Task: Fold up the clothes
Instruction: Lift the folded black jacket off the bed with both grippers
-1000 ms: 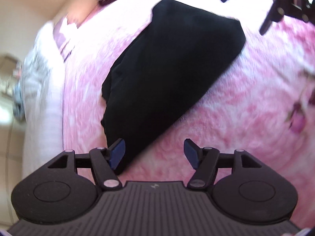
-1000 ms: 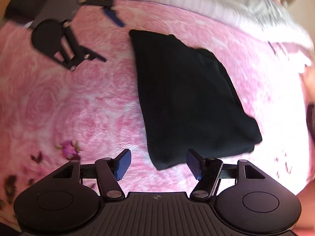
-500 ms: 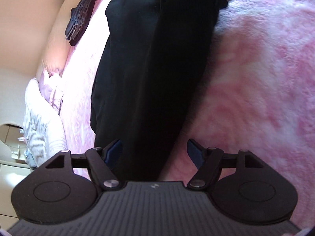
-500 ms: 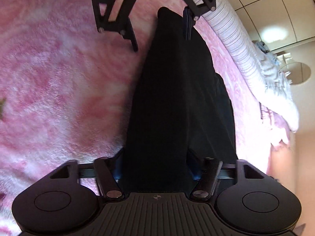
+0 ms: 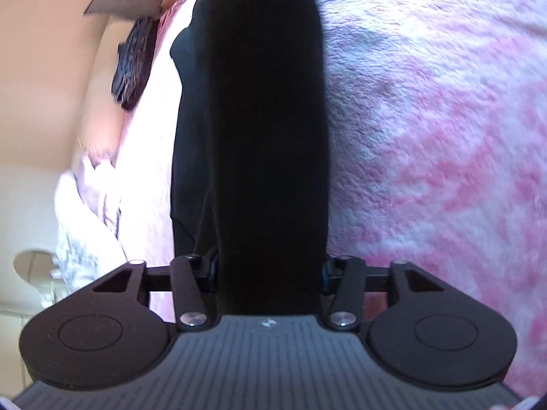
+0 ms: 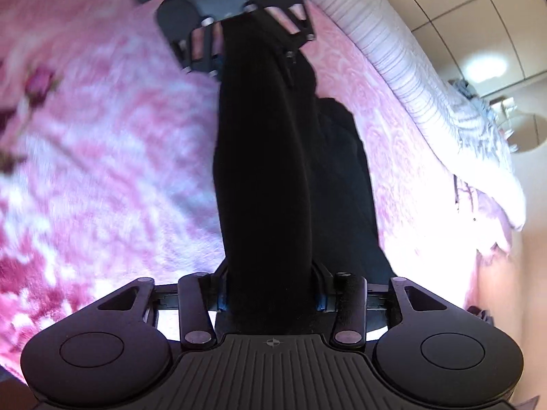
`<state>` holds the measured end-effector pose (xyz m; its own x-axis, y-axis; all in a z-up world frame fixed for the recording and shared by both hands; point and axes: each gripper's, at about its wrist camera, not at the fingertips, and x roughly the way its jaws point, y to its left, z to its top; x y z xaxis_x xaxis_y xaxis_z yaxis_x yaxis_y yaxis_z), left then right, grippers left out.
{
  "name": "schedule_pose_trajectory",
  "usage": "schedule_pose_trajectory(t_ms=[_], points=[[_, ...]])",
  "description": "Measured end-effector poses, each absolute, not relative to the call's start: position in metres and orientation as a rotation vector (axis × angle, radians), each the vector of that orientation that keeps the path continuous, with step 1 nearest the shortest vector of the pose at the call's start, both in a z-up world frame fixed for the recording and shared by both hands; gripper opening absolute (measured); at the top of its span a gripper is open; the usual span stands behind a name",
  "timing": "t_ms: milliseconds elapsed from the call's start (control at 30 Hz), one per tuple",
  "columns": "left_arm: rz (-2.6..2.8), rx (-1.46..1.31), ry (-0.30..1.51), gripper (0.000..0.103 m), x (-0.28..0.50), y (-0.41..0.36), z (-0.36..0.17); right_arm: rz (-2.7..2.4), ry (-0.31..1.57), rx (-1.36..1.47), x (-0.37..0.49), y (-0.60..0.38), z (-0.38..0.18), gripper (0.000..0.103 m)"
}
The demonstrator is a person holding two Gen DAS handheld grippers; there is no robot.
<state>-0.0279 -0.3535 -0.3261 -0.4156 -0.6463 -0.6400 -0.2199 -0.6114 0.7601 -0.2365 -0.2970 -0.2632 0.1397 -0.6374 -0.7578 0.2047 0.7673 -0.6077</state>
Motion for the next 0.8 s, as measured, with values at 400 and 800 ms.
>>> schedule_pose_trajectory(t_ms=[400,800], points=[[-2.15,1.515,-1.065,0.038,-0.035,-0.357,-0.308,-0.749,1.366,-0.498,-0.2,-0.315,-0.32,0.061],[-2.06,1.554,-1.075,0.046,-0.055,-0.362,-0.322,-0.738,1.336,-0.424,-0.214,-0.311,-0.291,0.045]])
